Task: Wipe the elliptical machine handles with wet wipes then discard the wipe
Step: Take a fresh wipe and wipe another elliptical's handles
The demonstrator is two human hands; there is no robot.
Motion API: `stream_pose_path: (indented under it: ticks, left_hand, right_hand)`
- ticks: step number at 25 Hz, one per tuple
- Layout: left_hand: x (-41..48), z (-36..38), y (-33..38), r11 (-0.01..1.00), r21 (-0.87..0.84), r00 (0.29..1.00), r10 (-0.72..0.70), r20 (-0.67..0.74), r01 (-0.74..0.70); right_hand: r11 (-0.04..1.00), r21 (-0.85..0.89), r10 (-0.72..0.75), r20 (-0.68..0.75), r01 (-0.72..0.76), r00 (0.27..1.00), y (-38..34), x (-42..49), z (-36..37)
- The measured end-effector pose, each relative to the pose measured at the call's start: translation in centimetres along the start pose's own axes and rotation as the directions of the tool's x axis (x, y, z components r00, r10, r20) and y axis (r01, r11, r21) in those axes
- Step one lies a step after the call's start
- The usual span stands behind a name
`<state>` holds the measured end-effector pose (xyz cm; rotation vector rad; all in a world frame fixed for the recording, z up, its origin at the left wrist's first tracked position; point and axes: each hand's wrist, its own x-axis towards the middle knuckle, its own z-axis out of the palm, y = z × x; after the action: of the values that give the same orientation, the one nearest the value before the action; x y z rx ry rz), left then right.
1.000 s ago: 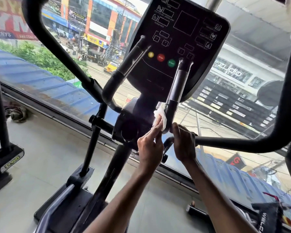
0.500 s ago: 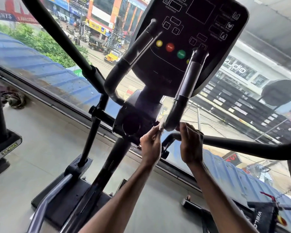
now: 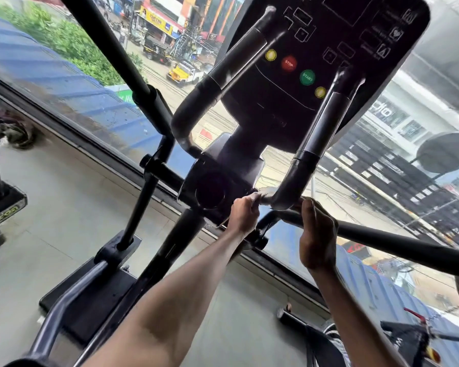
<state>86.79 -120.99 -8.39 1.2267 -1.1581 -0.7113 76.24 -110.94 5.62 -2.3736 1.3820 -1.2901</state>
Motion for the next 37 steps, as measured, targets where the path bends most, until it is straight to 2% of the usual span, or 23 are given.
stream_pose_path:
  ticks: [4,6,9,12,14,17,20,21,23,26,28,33,37]
  left_hand:
    - [0.1,0.6,-0.6,0.982,0.176,0.998,0.065,-0.010,-0.063]
    - [-0.4,1.0,0.5,0.986,0.164,0.997,0.035,-0.074,-0.022]
    - [-1.2,1.2,1.3,0.994,0.004,0.982,-0.106,-0.154,0.107]
    - [-2.9,0.5,1.8,0.953,-0.233,0.955,-0.239,-0.177,0.196]
    - [-4.7,-0.5,2.7,0.918,-0.349,0.952,-0.257,-0.167,0.187]
    - [-6.9,-2.5,3.6,0.915,-0.363,0.966,-0.232,-0.114,0.177]
    - [-8.4,-4.7,3.2,0.906,-0.338,0.959,-0.280,-0.031,0.254]
    - [-9.0,-5.6,3.1,0.908,-0.313,0.955,-0.297,-0.013,0.278]
    - [-10.9,-7.3,3.5,0.903,-0.286,0.942,-0.337,-0.004,0.322]
    - [-14.5,-10.0,3.7,0.890,-0.242,0.911,-0.409,-0.048,0.387]
    - [-18.1,-11.7,3.9,0.867,-0.247,0.872,-0.472,-0.130,0.433]
    - [-28.9,-16.6,3.4,0.812,-0.285,0.697,-0.584,-0.417,0.510]
    - [-39.9,-20.4,4.9,0.779,-0.351,0.502,-0.611,-0.611,0.520]
  right_hand:
    - [1.000,-0.003,0.016,0.009,-0.016,1.000,-0.1,-0.1,-0.1]
    - [1.000,-0.020,0.002,0.011,-0.002,1.000,-0.2,-0.1,-0.2]
    - [0.999,0.022,0.029,0.013,-0.029,1.000,-0.1,0.0,-0.1]
    - [0.966,0.184,0.190,-0.036,-0.180,0.981,0.8,-0.9,0.8]
    - [0.916,0.227,0.345,-0.031,-0.330,0.938,2.4,-2.5,2.2]
    - [0.812,0.251,0.506,0.148,-0.527,0.850,4.9,-5.6,4.6]
    - [0.578,0.491,0.562,0.340,-0.651,0.754,5.6,-7.7,5.9]
    - [0.523,0.545,0.551,0.371,-0.656,0.748,5.7,-8.0,6.3]
    - [0.490,0.577,0.500,0.428,-0.654,0.753,4.8,-9.0,6.5]
    - [0.518,0.547,0.393,0.531,-0.658,0.751,3.4,-11.2,7.5]
    - [0.513,0.510,0.330,0.626,-0.690,0.707,2.5,-13.3,8.6]
    - [0.495,0.416,0.165,0.818,-0.763,0.552,-1.7,-19.7,11.6]
    - [0.522,0.393,-0.093,0.909,-0.757,0.407,-7.4,-26.8,12.6]
